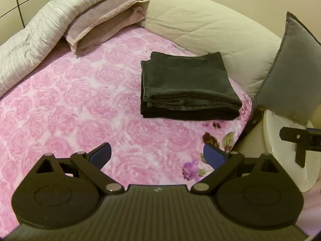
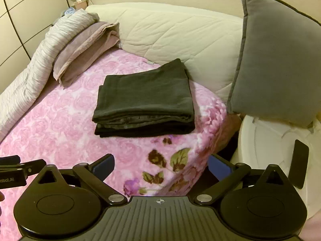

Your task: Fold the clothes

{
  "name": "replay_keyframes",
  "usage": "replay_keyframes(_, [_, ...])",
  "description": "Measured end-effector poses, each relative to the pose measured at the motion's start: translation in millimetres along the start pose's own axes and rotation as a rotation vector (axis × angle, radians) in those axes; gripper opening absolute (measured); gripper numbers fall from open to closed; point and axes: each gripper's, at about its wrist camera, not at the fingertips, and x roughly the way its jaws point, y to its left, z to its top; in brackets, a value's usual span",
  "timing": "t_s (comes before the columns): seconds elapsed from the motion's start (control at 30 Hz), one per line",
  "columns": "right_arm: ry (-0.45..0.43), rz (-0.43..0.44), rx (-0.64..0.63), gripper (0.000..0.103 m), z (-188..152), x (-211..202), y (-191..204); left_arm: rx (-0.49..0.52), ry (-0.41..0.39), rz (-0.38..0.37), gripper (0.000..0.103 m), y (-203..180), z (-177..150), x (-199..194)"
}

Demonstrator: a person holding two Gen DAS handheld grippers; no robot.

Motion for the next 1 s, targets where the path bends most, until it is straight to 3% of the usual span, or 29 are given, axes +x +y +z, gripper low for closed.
replay_keyframes(0.33, [-0.022, 0.004, -0.063, 0.102, 23, 0, -2, -0.018, -0.009, -0.002, 0.095, -7, 13, 1])
replay_keyframes(0.53, [0.004, -0.017, -0.080, 0.102, 22, 5, 2, -0.044, 0.001, -0.013, 0.095, -9, 19, 7])
replay_keyframes(1.0, [0.030, -0.013, -0.059, 0.102, 11, 0, 6, -0.004, 0.000, 0.006, 0.095, -23, 19, 9])
